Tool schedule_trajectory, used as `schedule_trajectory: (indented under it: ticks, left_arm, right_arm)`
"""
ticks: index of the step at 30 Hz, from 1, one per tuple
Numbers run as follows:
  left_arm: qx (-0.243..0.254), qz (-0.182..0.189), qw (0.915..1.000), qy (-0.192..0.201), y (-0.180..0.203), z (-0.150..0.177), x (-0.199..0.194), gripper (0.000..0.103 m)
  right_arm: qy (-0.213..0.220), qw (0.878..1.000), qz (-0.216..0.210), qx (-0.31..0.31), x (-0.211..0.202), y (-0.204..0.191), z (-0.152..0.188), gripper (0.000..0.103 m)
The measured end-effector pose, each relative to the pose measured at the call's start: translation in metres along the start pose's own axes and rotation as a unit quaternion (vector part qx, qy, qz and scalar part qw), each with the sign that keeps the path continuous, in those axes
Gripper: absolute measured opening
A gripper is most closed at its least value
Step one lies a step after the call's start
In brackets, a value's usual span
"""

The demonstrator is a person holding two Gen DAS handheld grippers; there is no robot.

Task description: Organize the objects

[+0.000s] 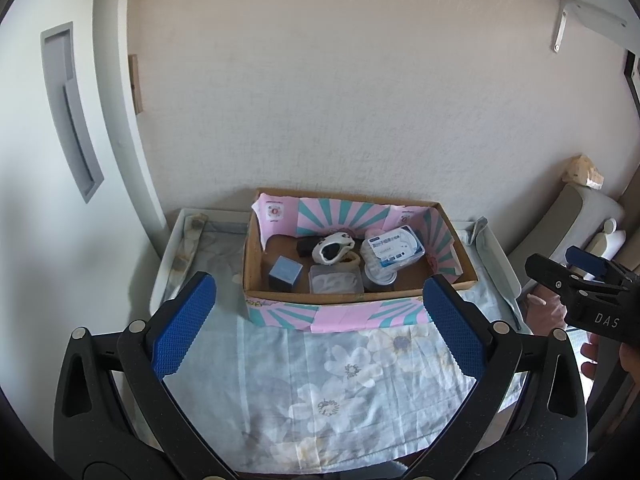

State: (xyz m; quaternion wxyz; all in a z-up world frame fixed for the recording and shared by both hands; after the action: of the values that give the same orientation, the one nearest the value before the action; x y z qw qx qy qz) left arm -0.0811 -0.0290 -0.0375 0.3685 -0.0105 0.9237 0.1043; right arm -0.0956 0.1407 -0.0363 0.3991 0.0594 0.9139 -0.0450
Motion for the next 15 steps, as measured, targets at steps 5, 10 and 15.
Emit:
schedule_trajectory:
  ticks: [5, 10, 15]
  left_arm:
    - [0.001, -0.001, 1.0000, -0.001, -0.0011, 0.0008, 0.0021, 0.103]
    - [0.004, -0.002, 0.9999, -0.011, -0.0028, 0.0039, 0.0073, 0.103]
    - [0.005, -0.008, 0.9999, -0.007, -0.0045, 0.0063, 0.0068, 0.103]
  right_arm:
    - [0.000, 1.000, 0.000, 0.000, 0.0005, 0.0001, -0.0010, 0.103]
    - [0.001, 1.000, 0.000, 0.003, 0.0018, 0.0005, -0.0026, 0.103]
    - [0.003, 1.000, 0.001, 0.004, 0.0026, 0.0007, -0.0041, 0.103]
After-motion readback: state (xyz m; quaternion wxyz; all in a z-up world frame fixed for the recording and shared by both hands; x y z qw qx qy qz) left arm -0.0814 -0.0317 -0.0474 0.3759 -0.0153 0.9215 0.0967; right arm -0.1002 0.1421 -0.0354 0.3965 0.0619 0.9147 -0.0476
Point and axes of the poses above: each gripper's, at about its wrist camera, not at the fingertips, and x roughly the way its jaws point, y to its right, z to its underside, the point moved 3 cm from there along x, roughly the way its jaws point, and after that the axes turned 1 degree about -y, right-handed, at the moved point
